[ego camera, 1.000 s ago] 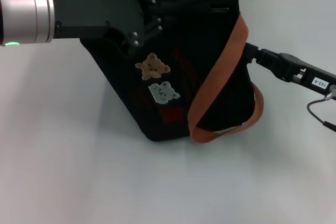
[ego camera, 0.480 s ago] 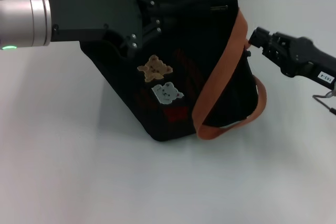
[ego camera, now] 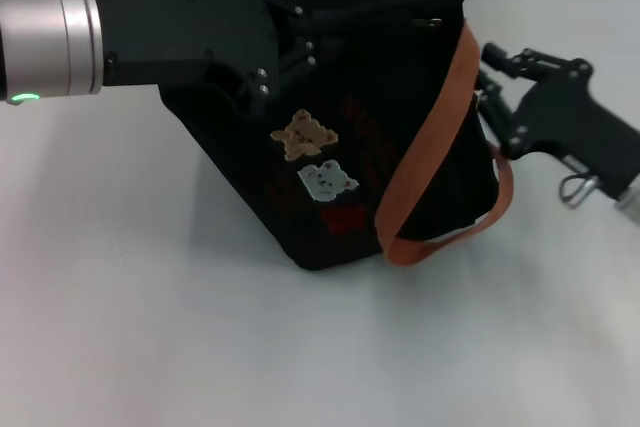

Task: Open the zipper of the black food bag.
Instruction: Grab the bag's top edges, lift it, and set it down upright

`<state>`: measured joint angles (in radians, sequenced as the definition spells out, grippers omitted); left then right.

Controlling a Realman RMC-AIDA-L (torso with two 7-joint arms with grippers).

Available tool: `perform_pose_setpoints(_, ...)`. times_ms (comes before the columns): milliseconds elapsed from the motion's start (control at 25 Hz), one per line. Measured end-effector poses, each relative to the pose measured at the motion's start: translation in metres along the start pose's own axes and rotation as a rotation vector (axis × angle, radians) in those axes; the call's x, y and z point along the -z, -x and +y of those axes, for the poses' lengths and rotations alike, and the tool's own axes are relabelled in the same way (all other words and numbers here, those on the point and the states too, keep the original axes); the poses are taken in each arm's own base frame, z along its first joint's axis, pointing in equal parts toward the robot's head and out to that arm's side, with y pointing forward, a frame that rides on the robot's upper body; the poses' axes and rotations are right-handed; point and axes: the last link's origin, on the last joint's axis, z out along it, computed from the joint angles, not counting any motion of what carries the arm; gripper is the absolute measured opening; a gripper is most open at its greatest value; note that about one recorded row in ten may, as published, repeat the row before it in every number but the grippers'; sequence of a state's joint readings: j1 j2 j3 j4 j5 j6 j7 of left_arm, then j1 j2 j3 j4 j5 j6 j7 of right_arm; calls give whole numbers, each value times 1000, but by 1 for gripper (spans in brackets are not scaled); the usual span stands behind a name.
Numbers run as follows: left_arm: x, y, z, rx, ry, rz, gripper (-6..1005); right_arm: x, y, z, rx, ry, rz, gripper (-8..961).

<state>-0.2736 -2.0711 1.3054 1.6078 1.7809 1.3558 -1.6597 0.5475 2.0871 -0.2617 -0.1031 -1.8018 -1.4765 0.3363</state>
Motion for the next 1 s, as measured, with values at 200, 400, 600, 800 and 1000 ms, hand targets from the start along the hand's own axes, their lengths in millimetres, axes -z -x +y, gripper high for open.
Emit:
perform_pose_setpoints(200, -2, 0, 1, 5, 7, 7, 109, -14, -4, 18, 188, 0, 4, 213)
perform_pose_setpoints(400, -2, -1, 1, 16, 12, 21, 108, -26, -2, 32, 298, -5, -16, 213)
perform_pose_setpoints(600, -3, -1, 1, 17, 13, 22, 108, -30, -1, 36, 311, 5, -22, 275)
perform_pose_setpoints(800, -5, -1, 1, 22, 19, 26, 109, -31, 0, 45, 364, -5, -39, 313)
perform_pose_setpoints(1000, -9, -1, 1, 26, 30, 28, 110, -31, 7, 44, 369, -40, -83, 350)
